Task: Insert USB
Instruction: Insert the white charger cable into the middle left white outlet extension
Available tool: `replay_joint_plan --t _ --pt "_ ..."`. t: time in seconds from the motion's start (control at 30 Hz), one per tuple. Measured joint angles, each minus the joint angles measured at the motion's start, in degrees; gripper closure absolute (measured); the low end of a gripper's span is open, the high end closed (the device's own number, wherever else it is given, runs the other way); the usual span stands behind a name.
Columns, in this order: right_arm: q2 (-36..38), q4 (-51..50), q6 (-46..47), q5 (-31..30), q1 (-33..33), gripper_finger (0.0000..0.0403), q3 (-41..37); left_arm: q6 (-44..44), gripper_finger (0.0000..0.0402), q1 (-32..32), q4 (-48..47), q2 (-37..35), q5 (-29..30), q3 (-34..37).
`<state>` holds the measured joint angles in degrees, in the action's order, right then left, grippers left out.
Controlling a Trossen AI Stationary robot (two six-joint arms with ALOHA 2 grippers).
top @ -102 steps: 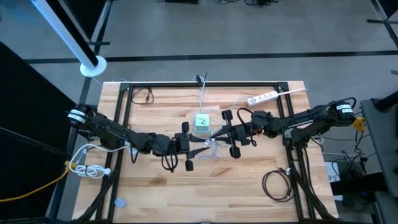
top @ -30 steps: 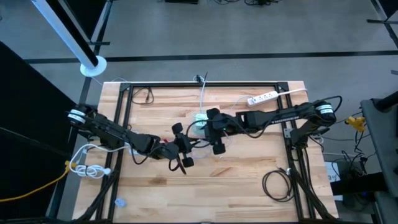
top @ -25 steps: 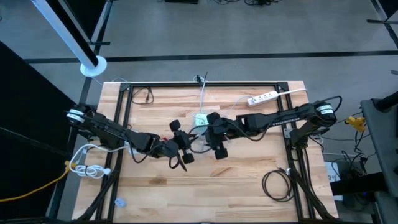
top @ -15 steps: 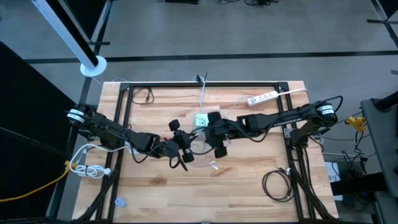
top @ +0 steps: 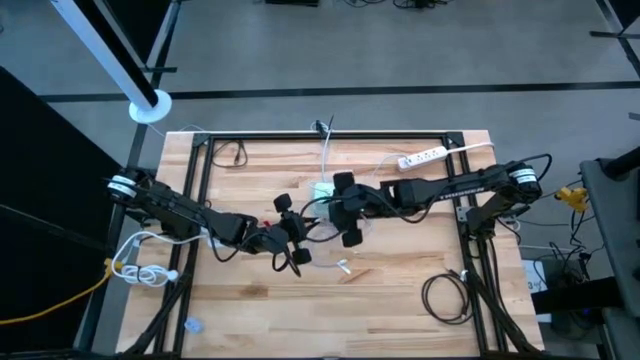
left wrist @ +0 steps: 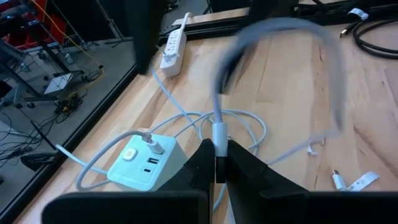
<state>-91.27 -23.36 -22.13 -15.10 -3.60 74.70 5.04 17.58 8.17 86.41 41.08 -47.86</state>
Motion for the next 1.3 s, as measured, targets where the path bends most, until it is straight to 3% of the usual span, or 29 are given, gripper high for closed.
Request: replay_joint_plan --t 0.1,0.2,0.3,0.47,0.63,0.9,1.3 --pt "0.69 -2.33 -1.62 -6.36 0.46 0.0217 -0.01 -0.02 0.0386 0.18 -0.24 0.00 -0.13 0.00" --pt "1.17 -1.58 -2.99 -6.45 0.63 0.0218 0.02 -0.02 0.0386 0.25 -0.26 0.00 -0.17 0.00" --pt "1.15 0.55 -2.58 -1.96 0.65 0.0217 0.02 -0.02 0.0386 0.22 -0.24 0.00 -0.17 0.00" --pt "0.35 5.44 0.79 12.08 0.60 0.0218 0.04 -0.02 0.0386 0.22 -0.20 0.00 -0.15 0.00" --pt "-1.73 4.89 2.79 12.56 0.72 0.0230 0.04 0.00 0.0386 0.39 -0.11 0.00 -0.30 0.00" --pt "-3.79 4.78 2.76 15.50 0.63 0.0283 0.02 -0.02 0.0386 0.40 0.22 0.02 -0.90 0.00" --pt "-3.88 3.85 1.47 15.52 0.64 0.0395 0.02 -0.02 0.0386 0.38 0.28 0.02 -1.44 0.00"
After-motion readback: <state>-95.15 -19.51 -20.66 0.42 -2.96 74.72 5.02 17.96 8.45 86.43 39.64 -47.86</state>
